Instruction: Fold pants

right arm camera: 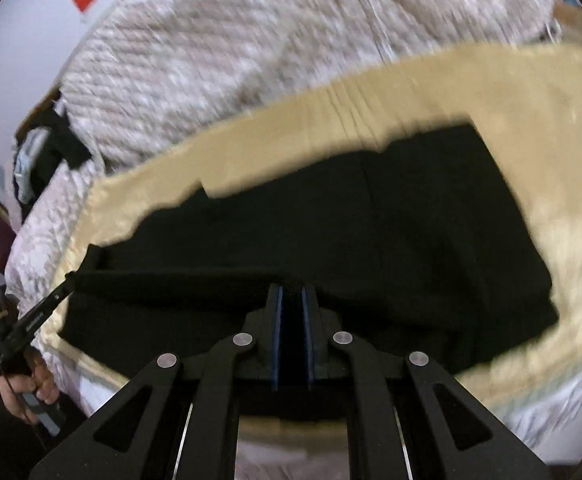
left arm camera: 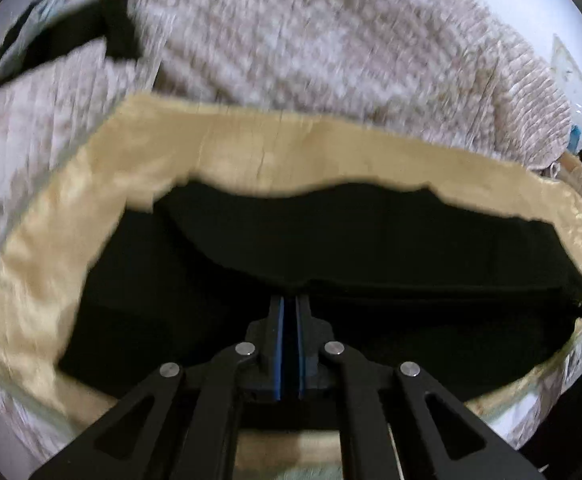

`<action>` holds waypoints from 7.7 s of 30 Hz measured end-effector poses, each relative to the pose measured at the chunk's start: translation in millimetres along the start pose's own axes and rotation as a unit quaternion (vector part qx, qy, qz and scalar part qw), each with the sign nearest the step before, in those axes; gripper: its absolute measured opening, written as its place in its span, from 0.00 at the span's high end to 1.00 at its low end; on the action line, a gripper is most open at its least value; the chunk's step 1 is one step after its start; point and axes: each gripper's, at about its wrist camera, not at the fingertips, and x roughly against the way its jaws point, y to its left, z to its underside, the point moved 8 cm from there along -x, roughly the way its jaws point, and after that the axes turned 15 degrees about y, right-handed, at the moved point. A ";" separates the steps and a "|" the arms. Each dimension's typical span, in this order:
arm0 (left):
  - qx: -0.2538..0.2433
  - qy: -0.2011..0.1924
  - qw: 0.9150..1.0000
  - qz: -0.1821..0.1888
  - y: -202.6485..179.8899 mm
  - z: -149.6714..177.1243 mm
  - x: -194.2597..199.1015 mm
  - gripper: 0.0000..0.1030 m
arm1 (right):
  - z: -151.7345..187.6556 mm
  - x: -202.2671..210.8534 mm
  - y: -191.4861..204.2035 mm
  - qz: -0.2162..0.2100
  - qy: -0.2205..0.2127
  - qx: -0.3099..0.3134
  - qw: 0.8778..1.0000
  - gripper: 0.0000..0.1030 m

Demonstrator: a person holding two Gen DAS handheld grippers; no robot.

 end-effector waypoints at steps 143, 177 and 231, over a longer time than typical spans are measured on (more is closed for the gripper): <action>0.063 0.034 0.994 -0.081 34.3 -60.5 -51.4 0.50 | -105.3 -60.1 47.1 0.118 0.009 0.091 0.989 0.56; 0.024 0.005 0.997 -0.068 18.1 2.0 -16.3 0.45 | 4.8 -32.7 44.1 0.155 -0.063 0.129 0.977 0.38; 0.155 -0.068 0.985 0.014 77.7 6.3 31.7 0.92 | 4.4 -26.5 43.7 0.120 -0.069 0.109 0.984 0.30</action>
